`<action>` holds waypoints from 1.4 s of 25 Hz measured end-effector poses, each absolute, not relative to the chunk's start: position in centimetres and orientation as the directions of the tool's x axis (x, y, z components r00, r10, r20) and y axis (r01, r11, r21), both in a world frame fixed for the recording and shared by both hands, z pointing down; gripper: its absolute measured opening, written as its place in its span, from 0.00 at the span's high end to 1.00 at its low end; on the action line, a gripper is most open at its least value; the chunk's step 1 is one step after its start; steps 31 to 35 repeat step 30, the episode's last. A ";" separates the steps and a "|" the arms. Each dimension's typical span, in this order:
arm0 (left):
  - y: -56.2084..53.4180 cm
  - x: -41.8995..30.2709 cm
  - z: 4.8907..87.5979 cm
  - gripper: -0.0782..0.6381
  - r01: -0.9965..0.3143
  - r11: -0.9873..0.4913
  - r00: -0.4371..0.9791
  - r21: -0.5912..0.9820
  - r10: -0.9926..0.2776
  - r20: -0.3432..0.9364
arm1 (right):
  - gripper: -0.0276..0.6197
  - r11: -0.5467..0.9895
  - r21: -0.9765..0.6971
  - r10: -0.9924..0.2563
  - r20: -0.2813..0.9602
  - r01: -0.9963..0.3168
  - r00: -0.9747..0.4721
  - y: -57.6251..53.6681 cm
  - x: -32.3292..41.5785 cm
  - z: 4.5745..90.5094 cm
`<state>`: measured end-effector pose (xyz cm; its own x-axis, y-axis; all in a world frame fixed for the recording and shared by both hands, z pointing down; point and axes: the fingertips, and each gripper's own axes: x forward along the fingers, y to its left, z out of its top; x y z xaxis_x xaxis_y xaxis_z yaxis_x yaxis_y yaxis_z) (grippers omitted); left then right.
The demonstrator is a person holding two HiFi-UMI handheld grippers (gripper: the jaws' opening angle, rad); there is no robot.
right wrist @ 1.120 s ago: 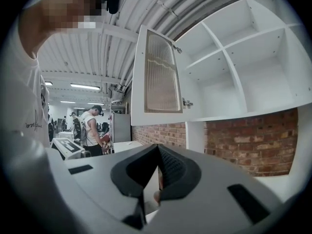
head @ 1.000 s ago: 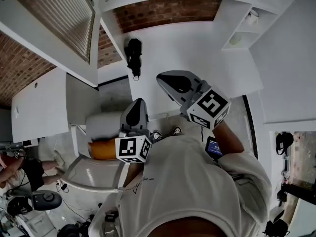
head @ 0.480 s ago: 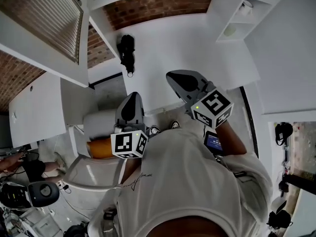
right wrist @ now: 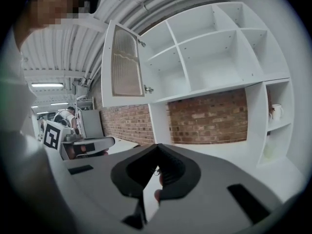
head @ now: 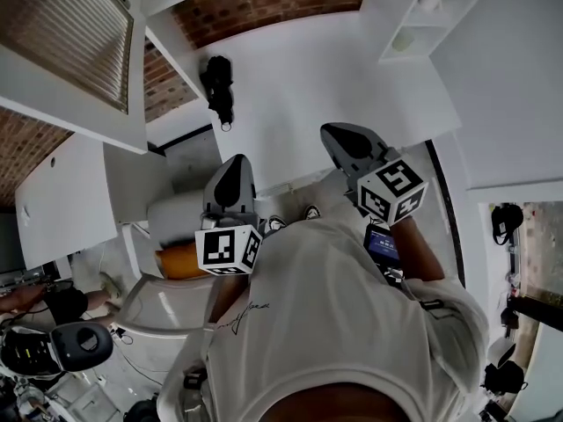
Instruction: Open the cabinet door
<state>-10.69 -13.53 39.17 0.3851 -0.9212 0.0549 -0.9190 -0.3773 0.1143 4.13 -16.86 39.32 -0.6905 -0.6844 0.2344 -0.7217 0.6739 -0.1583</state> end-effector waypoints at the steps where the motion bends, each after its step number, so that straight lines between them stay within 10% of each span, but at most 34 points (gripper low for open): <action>1: -13.4 -10.5 39.3 0.87 -0.919 -0.382 0.389 0.104 -0.919 0.060 | 0.92 0.670 -0.156 -0.687 0.239 -0.726 -0.686 -16.7 4.4 39.5; 35: -14.2 -12.4 40.3 0.87 -0.930 -0.363 0.367 0.062 -0.927 0.078 | 0.92 0.714 -0.081 -0.657 0.264 -0.695 -0.706 -16.8 3.9 38.6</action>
